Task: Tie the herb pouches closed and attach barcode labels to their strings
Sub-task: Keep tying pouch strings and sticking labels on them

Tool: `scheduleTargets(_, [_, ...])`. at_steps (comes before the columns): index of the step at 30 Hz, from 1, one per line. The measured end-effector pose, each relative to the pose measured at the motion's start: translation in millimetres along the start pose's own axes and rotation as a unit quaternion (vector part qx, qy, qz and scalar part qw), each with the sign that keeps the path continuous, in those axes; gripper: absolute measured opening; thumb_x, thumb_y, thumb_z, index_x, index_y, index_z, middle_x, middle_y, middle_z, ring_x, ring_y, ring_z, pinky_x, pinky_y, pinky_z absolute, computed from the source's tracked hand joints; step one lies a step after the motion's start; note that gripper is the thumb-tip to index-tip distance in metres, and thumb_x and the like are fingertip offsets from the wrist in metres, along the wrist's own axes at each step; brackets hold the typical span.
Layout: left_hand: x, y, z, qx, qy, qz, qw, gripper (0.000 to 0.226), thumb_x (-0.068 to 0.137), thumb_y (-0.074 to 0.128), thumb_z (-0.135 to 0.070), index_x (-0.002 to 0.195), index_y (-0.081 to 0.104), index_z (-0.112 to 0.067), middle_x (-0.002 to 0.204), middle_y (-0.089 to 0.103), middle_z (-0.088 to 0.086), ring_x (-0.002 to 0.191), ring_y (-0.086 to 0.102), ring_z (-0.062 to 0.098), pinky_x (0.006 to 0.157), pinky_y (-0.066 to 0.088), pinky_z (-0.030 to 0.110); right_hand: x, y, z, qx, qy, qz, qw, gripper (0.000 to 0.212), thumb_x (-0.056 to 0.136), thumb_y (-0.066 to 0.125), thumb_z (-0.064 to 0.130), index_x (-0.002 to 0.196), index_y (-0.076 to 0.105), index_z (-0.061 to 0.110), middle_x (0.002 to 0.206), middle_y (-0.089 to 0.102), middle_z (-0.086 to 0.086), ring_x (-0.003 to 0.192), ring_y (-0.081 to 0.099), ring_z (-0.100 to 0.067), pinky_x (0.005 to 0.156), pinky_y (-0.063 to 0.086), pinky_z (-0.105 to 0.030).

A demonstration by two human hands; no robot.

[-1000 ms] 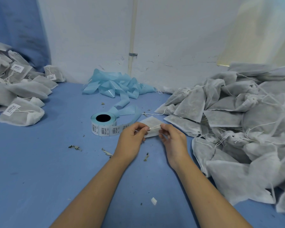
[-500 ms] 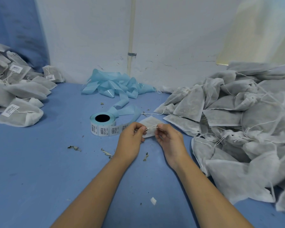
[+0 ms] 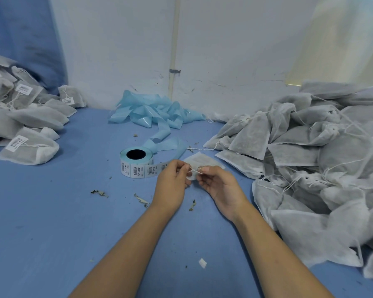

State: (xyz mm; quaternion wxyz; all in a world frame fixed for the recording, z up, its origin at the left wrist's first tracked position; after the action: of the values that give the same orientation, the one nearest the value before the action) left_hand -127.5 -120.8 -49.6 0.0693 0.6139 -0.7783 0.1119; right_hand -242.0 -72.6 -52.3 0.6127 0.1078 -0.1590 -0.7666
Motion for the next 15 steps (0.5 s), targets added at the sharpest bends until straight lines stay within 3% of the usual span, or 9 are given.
scheduleTargets(5, [-1, 0, -2, -0.005, -0.004, 0.003, 1.0, 0.013, 0.099, 0.047, -0.014, 0.092, 0.057, -0.009, 0.075, 0.06, 0.0, 0.062, 0.055, 0.009, 0.057, 0.045, 0.01, 0, -2, -1, 0.016, 0.004, 0.0, 1.0, 0.004, 0.072, 0.06, 0.011, 0.07, 0.063, 0.008, 0.071, 0.063, -0.002, 0.068, 0.058, -0.011, 0.073, 0.048, -0.023])
scheduleTargets(7, [-1, -2, -2, -0.025, -0.014, -0.001, 1.0, 0.017, 0.097, 0.045, -0.008, 0.09, 0.059, -0.013, 0.077, 0.061, 0.003, 0.065, 0.055, 0.011, 0.059, 0.046, 0.013, 1, -4, -1, 0.034, 0.005, -0.006, 0.999, 0.011, 0.066, 0.062, 0.016, 0.073, 0.063, 0.008, 0.072, 0.063, -0.002, 0.067, 0.058, -0.012, 0.071, 0.048, -0.022])
scheduleTargets(10, [-1, -3, -4, -0.038, -0.011, 0.003, 0.999, 0.033, 0.086, 0.044, 0.007, 0.098, 0.064, -0.017, 0.094, 0.065, 0.001, 0.07, 0.054, 0.009, 0.066, 0.044, 0.016, 0, -4, 0, 0.055, 0.011, -0.002, 0.998, 0.014, 0.067, 0.062, 0.018, 0.077, 0.062, 0.008, 0.074, 0.062, -0.002, 0.066, 0.058, -0.012, 0.068, 0.049, -0.021])
scheduleTargets(13, [-2, -3, -13, 0.069, 0.053, 0.007, 0.996, 0.047, 0.082, 0.048, 0.01, 0.119, 0.06, -0.017, 0.113, 0.059, -0.002, 0.081, 0.054, 0.005, 0.072, 0.039, 0.005, -2, 2, -3, 0.096, 0.031, 0.021, 0.995, 0.014, 0.068, 0.063, 0.017, 0.078, 0.061, 0.008, 0.075, 0.061, -0.003, 0.066, 0.057, -0.013, 0.068, 0.048, -0.022])
scheduleTargets(15, [-2, 0, -15, 0.182, 0.105, 0.01, 0.978, 0.051, 0.08, 0.049, 0.01, 0.124, 0.058, -0.014, 0.13, 0.052, -0.002, 0.108, 0.05, 0.015, 0.085, 0.038, 0.013, -3, 9, -6, 0.127, 0.047, 0.05, 0.989, 0.012, 0.065, 0.069, 0.012, 0.075, 0.062, 0.009, 0.076, 0.06, -0.004, 0.068, 0.057, -0.015, 0.071, 0.048, -0.024])
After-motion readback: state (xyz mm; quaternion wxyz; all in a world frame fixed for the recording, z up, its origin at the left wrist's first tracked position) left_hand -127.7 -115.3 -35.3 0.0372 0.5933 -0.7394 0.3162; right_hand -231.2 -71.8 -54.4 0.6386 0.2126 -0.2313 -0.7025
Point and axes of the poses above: each hand's wrist, its own x-axis towards the middle knuckle, its own y-axis out of the palm, z = x × y, the point moved 8 cm from there along x, towards the middle knuckle
